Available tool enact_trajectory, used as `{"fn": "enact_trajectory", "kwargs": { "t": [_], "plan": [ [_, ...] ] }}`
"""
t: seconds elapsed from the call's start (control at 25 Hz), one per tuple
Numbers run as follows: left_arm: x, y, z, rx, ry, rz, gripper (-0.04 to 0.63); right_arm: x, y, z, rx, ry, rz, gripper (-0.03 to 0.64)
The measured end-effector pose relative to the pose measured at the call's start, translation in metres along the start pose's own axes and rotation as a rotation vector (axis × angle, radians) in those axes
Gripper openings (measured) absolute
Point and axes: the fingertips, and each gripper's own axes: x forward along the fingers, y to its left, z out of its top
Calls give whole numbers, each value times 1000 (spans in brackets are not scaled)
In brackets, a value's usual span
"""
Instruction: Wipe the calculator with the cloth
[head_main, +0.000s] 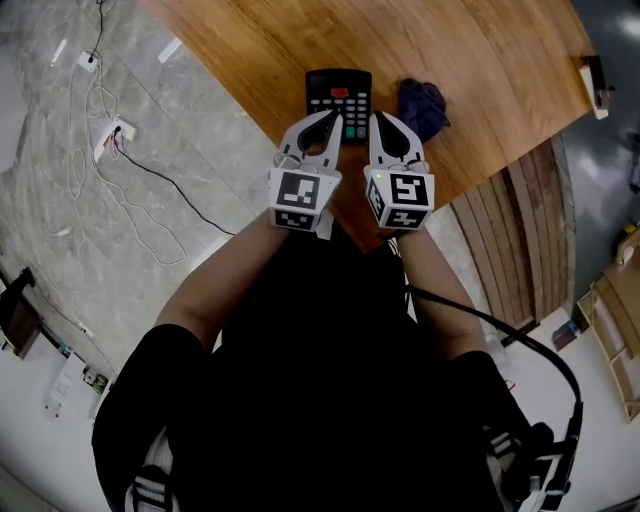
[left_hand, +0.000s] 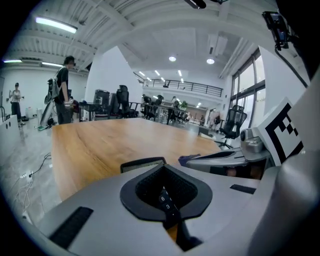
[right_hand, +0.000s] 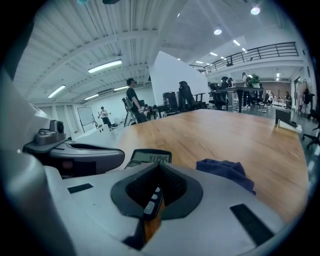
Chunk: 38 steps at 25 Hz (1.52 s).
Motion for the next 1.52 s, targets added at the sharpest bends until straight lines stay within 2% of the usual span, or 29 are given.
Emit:
{"fn": "enact_trajectory", "kwargs": {
  "t": [0.2, 0.36, 0.64, 0.76, 0.88, 1.04, 1.24, 1.4, 1.52],
  "plan": [
    [7, 7, -18, -27, 61, -14, 6, 19, 3, -22, -5, 101, 12, 15],
    [7, 12, -27, 1, 103, -13, 6, 25, -1, -38, -8, 171, -28, 15],
    [4, 9, -36, -28, 131, -61, 8, 26, -3, -40, -19, 185, -49, 15],
    [-1, 8, -36, -58, 128, -85, 73, 27, -4, -41, -15, 195, -49, 15],
    [-9, 16, -35, -76, 120, -74, 117, 28, -5, -43, -22, 204, -61, 14],
    [-18, 34, -37, -135, 120, -59, 127, 27, -12, -46, 4, 208, -94, 15],
    [-13, 41, -46, -229, 154, -100, 135, 27, -13, -46, 4, 200, -99, 15],
    [-14, 41, -47, -360, 162, -191, 136, 26, -13, -46, 19, 198, -103, 14],
    [-14, 35, -42, -396, 160, -245, 136, 27, -12, -45, 22, 192, -103, 15]
  ]
}}
